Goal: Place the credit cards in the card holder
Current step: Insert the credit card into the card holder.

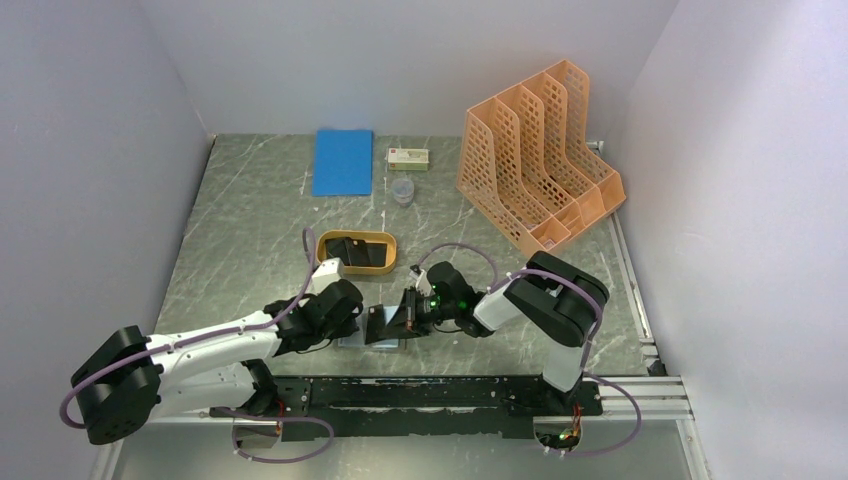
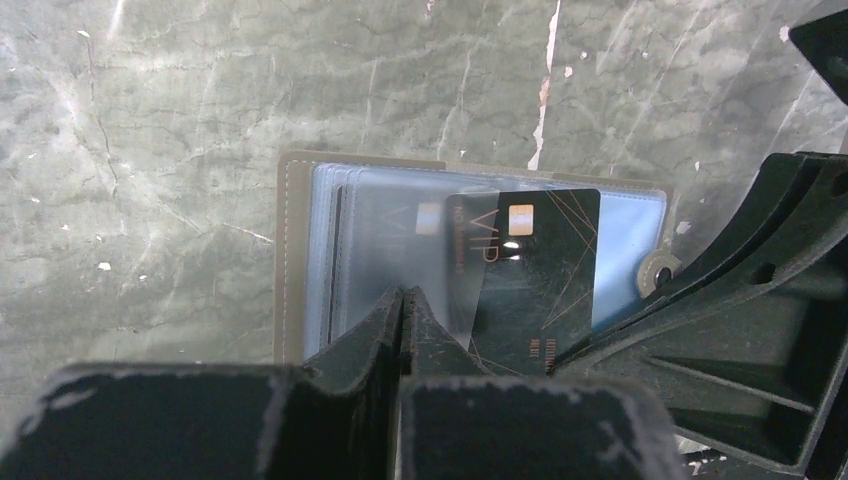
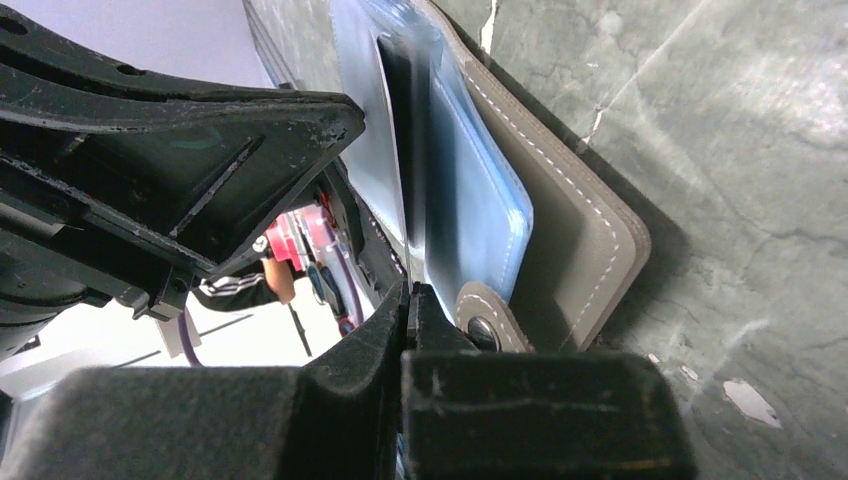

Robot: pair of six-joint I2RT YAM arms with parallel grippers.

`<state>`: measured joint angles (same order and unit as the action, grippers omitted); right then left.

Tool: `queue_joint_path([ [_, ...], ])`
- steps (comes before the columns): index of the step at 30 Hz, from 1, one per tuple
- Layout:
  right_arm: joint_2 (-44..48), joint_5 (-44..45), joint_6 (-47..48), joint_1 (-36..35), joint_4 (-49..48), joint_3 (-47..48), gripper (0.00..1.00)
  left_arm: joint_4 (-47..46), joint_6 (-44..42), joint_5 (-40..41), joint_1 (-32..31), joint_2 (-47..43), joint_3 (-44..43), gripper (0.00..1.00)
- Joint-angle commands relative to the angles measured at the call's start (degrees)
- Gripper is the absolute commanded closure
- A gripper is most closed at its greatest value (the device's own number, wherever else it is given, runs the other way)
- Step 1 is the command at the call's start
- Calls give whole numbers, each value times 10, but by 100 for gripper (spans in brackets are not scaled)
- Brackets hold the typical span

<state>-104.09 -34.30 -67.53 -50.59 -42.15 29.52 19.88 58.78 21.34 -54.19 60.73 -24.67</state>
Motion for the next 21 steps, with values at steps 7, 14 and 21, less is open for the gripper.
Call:
queue_joint_path([
  [7,-24,34,-14,-12,-7,16,100,50,-3,-6,3,-8,9,95],
  [14,-30,39,-16,-21,2,23,100,104,-3,15,3,-48,-29,88],
  [21,-39,37,-17,-22,3,29,100,186,12,60,4,-111,-59,75],
])
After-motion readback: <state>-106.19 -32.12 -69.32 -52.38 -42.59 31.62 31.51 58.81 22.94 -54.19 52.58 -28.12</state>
